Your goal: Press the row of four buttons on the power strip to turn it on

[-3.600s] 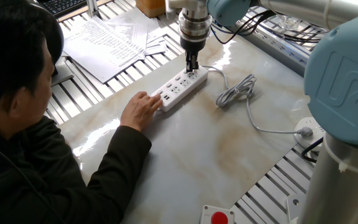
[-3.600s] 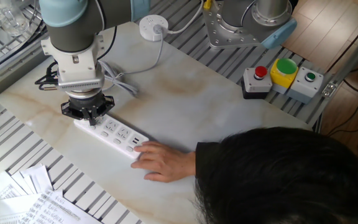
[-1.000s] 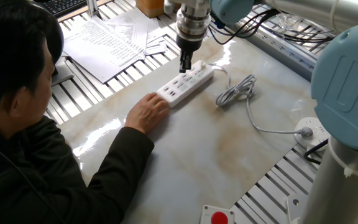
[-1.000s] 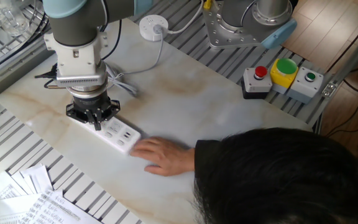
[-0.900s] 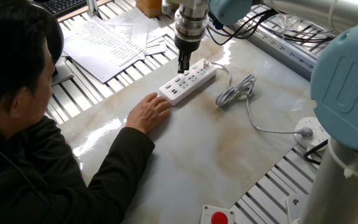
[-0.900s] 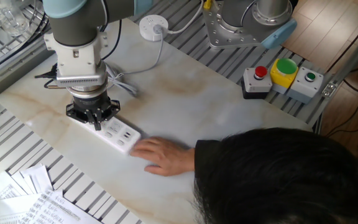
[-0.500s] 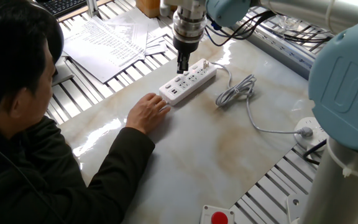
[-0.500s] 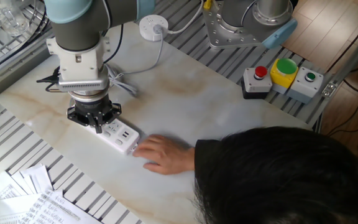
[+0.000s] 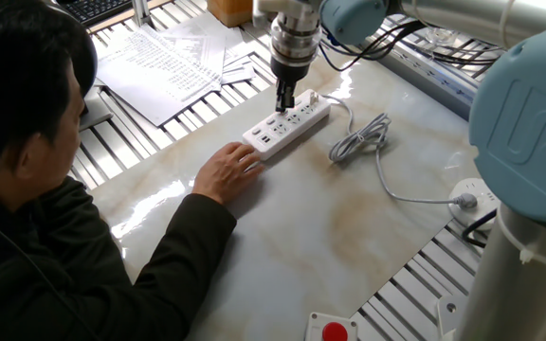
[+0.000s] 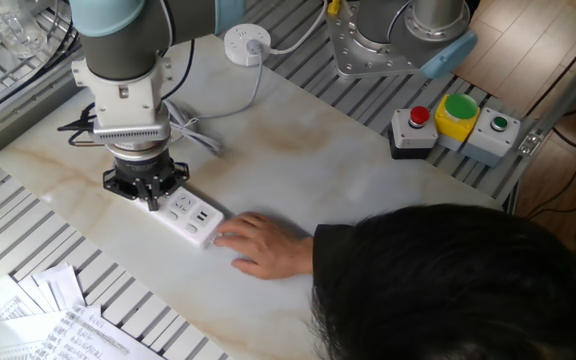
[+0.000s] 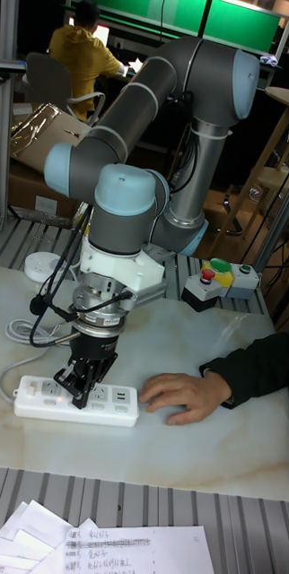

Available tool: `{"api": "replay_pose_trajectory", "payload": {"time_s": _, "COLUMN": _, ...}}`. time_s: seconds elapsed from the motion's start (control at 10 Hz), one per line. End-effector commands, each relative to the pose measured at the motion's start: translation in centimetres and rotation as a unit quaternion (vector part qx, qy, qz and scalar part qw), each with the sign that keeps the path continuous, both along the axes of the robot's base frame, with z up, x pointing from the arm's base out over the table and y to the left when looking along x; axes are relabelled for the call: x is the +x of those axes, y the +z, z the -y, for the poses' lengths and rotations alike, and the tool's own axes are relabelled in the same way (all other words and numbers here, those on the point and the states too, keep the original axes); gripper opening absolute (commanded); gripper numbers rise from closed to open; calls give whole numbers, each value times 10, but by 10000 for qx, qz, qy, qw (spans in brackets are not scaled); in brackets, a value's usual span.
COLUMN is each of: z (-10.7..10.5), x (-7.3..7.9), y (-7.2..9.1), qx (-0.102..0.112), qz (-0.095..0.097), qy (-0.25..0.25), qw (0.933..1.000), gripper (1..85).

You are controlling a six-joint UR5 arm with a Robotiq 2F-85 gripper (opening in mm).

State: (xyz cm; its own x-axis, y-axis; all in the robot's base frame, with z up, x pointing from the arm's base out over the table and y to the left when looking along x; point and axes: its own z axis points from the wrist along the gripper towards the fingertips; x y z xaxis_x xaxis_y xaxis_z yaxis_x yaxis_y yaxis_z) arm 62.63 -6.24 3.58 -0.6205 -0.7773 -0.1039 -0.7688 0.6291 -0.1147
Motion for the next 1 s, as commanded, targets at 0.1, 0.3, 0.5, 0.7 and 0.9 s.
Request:
{"api": "replay_pose_trajectory", "payload": {"time_s": 0.1, "z": 3, "x": 3, "y": -14, "qx": 130, "qz": 126, "qy": 26, "qw": 9998, "gripper": 10}}
{"api": "replay_pose_trajectory", "payload": {"time_s": 0.3, "z": 0, "x": 2, "y": -18, "qx": 165, "qz": 194, "qy": 1, "qw": 9997, "gripper": 10}}
{"api": "replay_pose_trajectory", "payload": {"time_s": 0.5, "z": 2, "x": -11, "y": 2, "qx": 154, "qz": 1, "qy": -70, "qw": 9999, "gripper": 10}}
{"api": "replay_pose_trajectory", "payload": {"time_s": 0.7, "z": 3, "x": -20, "y": 30, "qx": 22, "qz": -159, "qy": -222, "qw": 9996, "gripper": 10}}
{"api": "replay_pose_trajectory", "payload": {"time_s": 0.9, "z": -13, "x": -11, "y": 23, "qx": 162, "qz": -94, "qy": -274, "qw": 9994, "gripper": 10}}
